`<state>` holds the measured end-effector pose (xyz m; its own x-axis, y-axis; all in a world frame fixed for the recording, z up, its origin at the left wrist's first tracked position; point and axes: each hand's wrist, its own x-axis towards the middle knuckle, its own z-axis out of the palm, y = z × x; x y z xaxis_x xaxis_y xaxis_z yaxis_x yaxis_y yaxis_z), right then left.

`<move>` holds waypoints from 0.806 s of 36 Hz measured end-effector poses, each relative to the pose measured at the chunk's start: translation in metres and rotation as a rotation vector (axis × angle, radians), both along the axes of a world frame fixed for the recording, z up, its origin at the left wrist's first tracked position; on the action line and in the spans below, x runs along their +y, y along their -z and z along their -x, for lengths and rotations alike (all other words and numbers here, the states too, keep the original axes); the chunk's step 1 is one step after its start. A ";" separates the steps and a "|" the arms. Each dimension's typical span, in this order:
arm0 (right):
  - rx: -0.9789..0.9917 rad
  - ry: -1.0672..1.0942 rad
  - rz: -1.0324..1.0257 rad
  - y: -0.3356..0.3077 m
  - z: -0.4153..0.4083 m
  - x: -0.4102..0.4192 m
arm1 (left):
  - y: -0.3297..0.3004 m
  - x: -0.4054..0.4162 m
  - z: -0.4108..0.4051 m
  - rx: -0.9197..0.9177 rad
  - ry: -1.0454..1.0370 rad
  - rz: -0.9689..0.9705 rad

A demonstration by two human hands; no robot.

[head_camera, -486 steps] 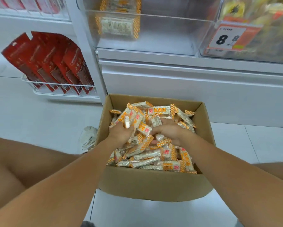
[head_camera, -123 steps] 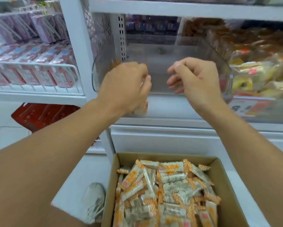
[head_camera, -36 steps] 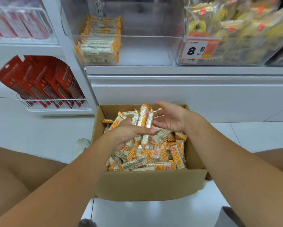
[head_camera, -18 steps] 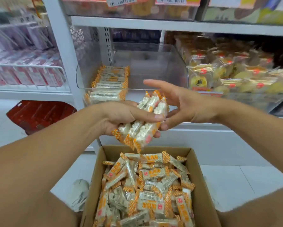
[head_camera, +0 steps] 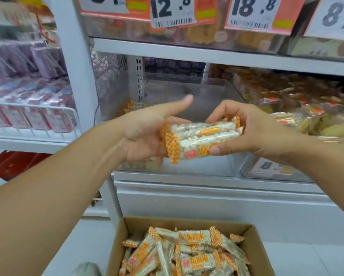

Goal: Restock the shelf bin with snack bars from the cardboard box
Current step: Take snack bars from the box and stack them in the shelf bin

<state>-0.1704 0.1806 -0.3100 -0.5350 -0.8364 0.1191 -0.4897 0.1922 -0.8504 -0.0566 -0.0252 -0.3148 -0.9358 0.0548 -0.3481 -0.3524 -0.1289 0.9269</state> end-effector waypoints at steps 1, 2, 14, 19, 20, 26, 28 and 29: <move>0.017 0.045 -0.020 -0.001 0.002 -0.006 | 0.001 -0.006 0.003 0.035 -0.081 -0.017; 0.025 0.078 -0.035 -0.003 0.005 -0.014 | 0.000 -0.009 0.005 0.055 -0.182 -0.026; 0.173 0.516 -0.366 0.032 0.131 -0.125 | 0.050 -0.060 -0.001 0.062 -0.119 1.512; 0.182 0.432 -0.334 0.066 0.156 -0.142 | 0.052 -0.062 0.000 0.060 -0.099 1.550; 0.233 0.409 -0.373 0.067 0.159 -0.144 | 0.052 -0.061 0.000 0.062 -0.094 1.547; 0.609 0.387 -0.567 0.074 0.156 -0.156 | 0.051 -0.061 0.002 0.059 -0.097 1.551; 0.639 0.369 -0.562 0.076 0.155 -0.160 | 0.050 -0.060 0.001 0.053 -0.103 1.556; 0.644 0.353 -0.546 0.078 0.155 -0.161 | 0.050 -0.059 0.001 0.052 -0.108 1.554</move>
<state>-0.3251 0.0191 -0.3878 -0.7375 -0.6647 0.1190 -0.6744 0.7159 -0.1807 -0.0575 -0.0847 -0.3645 -0.9239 -0.3809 0.0348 -0.3692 0.9119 0.1795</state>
